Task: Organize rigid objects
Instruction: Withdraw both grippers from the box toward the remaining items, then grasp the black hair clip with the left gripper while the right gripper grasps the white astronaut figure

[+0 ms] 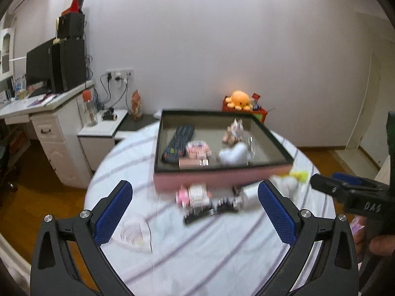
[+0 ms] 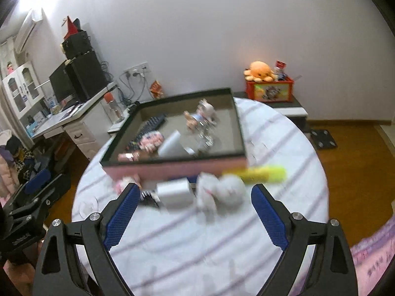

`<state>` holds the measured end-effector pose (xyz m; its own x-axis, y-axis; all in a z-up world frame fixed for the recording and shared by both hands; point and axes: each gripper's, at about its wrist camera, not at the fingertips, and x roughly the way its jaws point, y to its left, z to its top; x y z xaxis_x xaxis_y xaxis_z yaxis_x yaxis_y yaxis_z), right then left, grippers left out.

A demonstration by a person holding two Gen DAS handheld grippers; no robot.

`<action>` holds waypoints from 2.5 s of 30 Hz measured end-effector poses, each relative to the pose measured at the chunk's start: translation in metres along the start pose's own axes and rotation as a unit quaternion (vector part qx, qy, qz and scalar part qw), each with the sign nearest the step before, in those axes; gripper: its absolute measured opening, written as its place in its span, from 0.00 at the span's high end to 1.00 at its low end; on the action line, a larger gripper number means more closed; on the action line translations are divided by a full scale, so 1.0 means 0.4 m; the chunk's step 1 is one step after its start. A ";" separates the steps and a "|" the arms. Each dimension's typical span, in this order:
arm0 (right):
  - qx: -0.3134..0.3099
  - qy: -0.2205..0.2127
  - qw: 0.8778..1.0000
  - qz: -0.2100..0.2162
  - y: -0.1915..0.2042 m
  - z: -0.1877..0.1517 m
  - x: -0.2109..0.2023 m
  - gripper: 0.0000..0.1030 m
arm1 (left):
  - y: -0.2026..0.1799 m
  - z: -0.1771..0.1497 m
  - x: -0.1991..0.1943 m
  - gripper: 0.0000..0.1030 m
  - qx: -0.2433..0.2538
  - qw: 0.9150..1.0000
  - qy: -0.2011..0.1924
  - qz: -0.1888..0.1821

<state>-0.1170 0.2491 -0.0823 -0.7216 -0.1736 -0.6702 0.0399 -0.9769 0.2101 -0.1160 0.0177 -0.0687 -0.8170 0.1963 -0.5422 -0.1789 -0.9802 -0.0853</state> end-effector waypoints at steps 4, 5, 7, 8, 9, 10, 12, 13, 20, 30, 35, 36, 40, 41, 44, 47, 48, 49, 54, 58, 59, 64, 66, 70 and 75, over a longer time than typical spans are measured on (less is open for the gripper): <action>0.009 0.015 1.000 -0.007 -0.024 -0.053 -0.007 0.10 | 0.003 -0.057 0.003 0.00 -0.008 1.000 0.022 0.008; 0.011 0.019 1.000 -0.008 -0.028 -0.060 -0.006 0.10 | 0.005 -0.068 0.003 0.00 -0.012 1.000 0.027 0.007; 0.015 0.024 1.000 -0.010 -0.035 -0.070 -0.002 0.10 | 0.007 -0.082 0.003 0.00 -0.016 0.999 0.033 0.005; 0.016 0.024 1.000 -0.009 -0.042 -0.078 -0.006 0.10 | 0.007 -0.085 0.003 0.00 -0.016 0.999 0.035 0.004; 0.018 0.025 0.999 -0.009 -0.044 -0.081 -0.006 0.10 | 0.006 -0.088 0.002 0.00 -0.016 0.999 0.036 0.004; 0.018 0.026 0.999 -0.009 -0.044 -0.083 -0.005 0.10 | 0.007 -0.089 0.003 0.00 -0.017 0.999 0.038 0.004; 0.020 0.026 0.999 -0.008 -0.047 -0.085 -0.003 0.10 | 0.005 -0.093 -0.001 0.00 -0.016 0.999 0.038 0.002; 0.019 0.026 0.999 -0.007 -0.046 -0.085 -0.003 0.10 | 0.004 -0.093 -0.003 0.00 -0.017 0.999 0.038 0.000; 0.014 0.030 0.999 -0.007 -0.039 -0.085 0.011 0.10 | -0.007 -0.093 0.015 0.00 -0.015 0.999 0.050 -0.012; 0.018 0.048 0.999 -0.017 -0.063 -0.082 0.062 0.10 | -0.045 -0.109 0.114 0.00 0.006 0.996 0.083 -0.017; 0.013 0.060 0.998 -0.022 -0.073 -0.076 0.103 0.10 | -0.066 -0.125 0.209 0.00 0.004 0.993 0.119 -0.007; 0.011 0.063 0.998 -0.022 -0.075 -0.073 0.114 0.10 | -0.068 -0.128 0.226 0.00 0.003 0.992 0.127 -0.005; 0.006 0.070 0.997 -0.023 -0.081 -0.062 0.152 0.10 | -0.067 -0.133 0.282 0.00 -0.015 0.989 0.150 0.000; 0.005 0.071 0.997 -0.023 -0.082 -0.059 0.158 0.10 | -0.066 -0.131 0.287 0.00 -0.018 0.988 0.151 0.000; 0.005 0.074 0.997 -0.018 -0.085 -0.051 0.179 0.10 | -0.065 -0.124 0.298 0.00 -0.024 0.988 0.151 0.000; 0.005 0.075 0.997 -0.012 -0.085 -0.046 0.195 0.10 | -0.067 -0.115 0.311 0.00 -0.028 0.988 0.151 0.001; 0.005 0.076 0.997 -0.011 -0.085 -0.045 0.199 0.10 | -0.067 -0.114 0.315 0.00 -0.029 0.988 0.152 0.003; 0.005 0.077 0.997 -0.010 -0.084 -0.044 0.205 0.10 | -0.064 -0.113 0.317 0.00 -0.030 0.988 0.154 0.005; 0.006 0.081 0.997 -0.010 -0.085 -0.044 0.230 0.10 | -0.069 -0.112 0.340 0.00 -0.020 0.985 0.169 0.028; 0.005 0.078 0.997 -0.010 -0.083 -0.041 0.241 0.10 | -0.064 -0.110 0.345 0.00 -0.026 0.984 0.171 0.036; 0.004 0.078 0.997 -0.011 -0.082 -0.039 0.246 0.10 | -0.059 -0.109 0.345 0.00 -0.030 0.984 0.171 0.035; 0.006 0.076 0.997 -0.021 -0.086 -0.040 0.267 0.10 | -0.040 -0.107 0.339 0.07 -0.044 0.985 0.163 0.024; 0.008 0.072 0.997 -0.021 -0.088 -0.039 0.271 0.12 | -0.036 -0.107 0.337 0.09 -0.045 0.986 0.160 0.020; 0.005 0.068 0.998 -0.014 -0.082 -0.034 0.272 0.32 | -0.012 -0.106 0.323 0.27 -0.053 0.987 0.151 0.018; 0.005 0.068 0.998 -0.013 -0.082 -0.037 0.269 0.32 | 0.032 -0.111 0.300 0.61 -0.060 0.988 0.145 0.006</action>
<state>-0.1858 0.2606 -0.1719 -0.6218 -0.1643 -0.7658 0.0153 -0.9801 0.1978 -0.1920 0.0275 -0.1722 -0.6242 0.1858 -0.7588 -0.0893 -0.9819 -0.1670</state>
